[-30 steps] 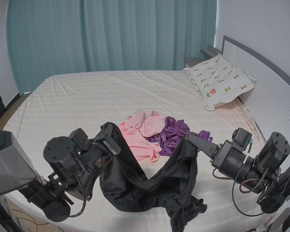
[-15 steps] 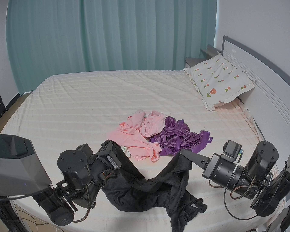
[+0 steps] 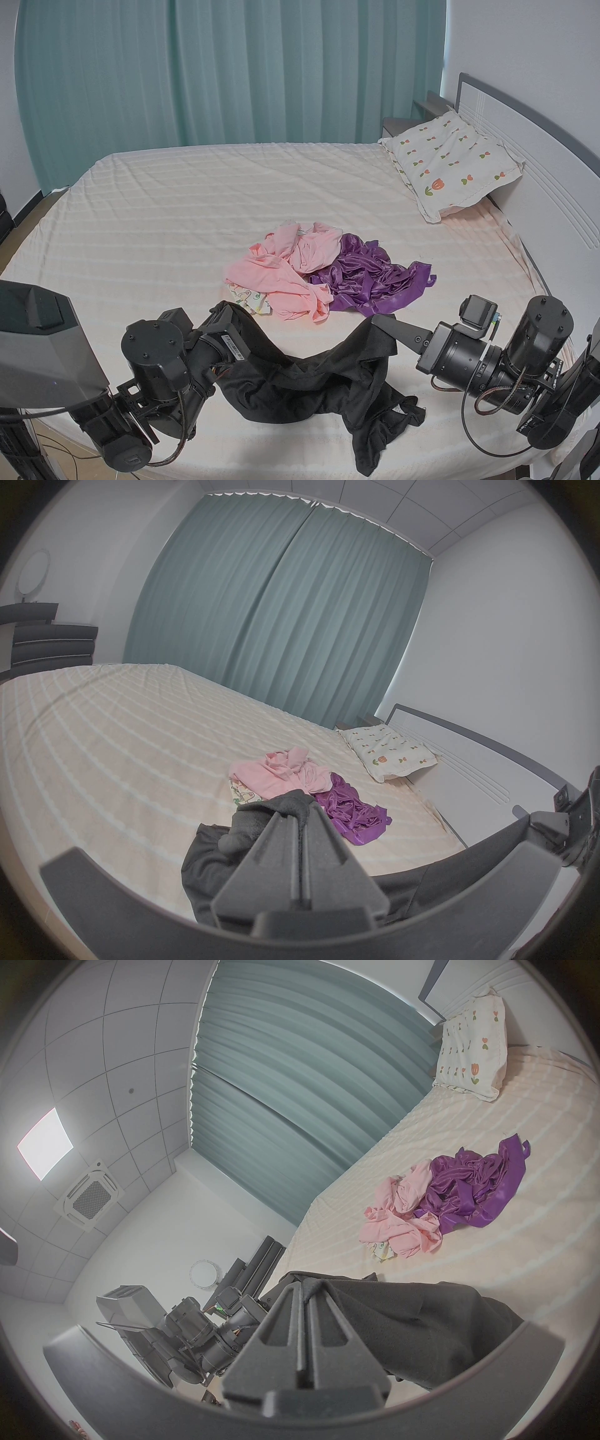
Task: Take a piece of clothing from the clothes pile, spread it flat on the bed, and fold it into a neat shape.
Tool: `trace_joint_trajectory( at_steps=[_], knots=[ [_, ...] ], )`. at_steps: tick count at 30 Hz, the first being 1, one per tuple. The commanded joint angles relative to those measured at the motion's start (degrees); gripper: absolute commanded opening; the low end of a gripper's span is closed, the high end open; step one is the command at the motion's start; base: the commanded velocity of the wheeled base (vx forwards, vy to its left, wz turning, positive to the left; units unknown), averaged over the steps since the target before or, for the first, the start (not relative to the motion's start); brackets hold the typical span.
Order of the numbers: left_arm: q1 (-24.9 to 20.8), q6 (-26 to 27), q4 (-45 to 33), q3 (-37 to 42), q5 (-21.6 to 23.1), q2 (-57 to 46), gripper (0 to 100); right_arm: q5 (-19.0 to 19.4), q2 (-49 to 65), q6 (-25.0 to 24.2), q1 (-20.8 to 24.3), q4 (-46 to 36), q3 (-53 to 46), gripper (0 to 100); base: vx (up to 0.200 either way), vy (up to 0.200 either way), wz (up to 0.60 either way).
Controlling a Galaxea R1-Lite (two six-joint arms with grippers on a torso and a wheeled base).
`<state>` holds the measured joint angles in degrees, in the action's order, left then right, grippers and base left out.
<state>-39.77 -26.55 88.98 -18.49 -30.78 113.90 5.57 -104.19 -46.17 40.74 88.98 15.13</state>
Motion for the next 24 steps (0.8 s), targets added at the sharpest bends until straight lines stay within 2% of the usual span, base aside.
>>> trace_joint_trajectory(
  at_steps=[1, 5, 21, 24],
  knots=[
    [-0.6, -0.3, 1.0, -0.3, -0.2, 0.1, 0, 0.1, -0.1, 0.0, 0.0, 0.6, 0.0, 0, 0.000, 0.000, 0.00],
    [-0.7, 0.0, 1.0, -0.1, -0.9, 0.0, 0, 0.0, 0.0, 0.0, 0.0, 0.6, 0.0, 0, 0.000, 0.000, 0.00],
    [1.3, 0.2, 1.0, -0.6, -1.3, -0.8, 0, -0.1, 0.7, 0.2, 0.0, 0.6, 0.1, 0, 0.000, 0.200, 0.00],
    [1.4, -0.3, 1.0, -0.5, -1.2, -2.5, 0, -1.4, 0.7, 0.3, 0.2, 0.6, 0.3, 0, 0.000, 0.200, 0.00]
  ],
)
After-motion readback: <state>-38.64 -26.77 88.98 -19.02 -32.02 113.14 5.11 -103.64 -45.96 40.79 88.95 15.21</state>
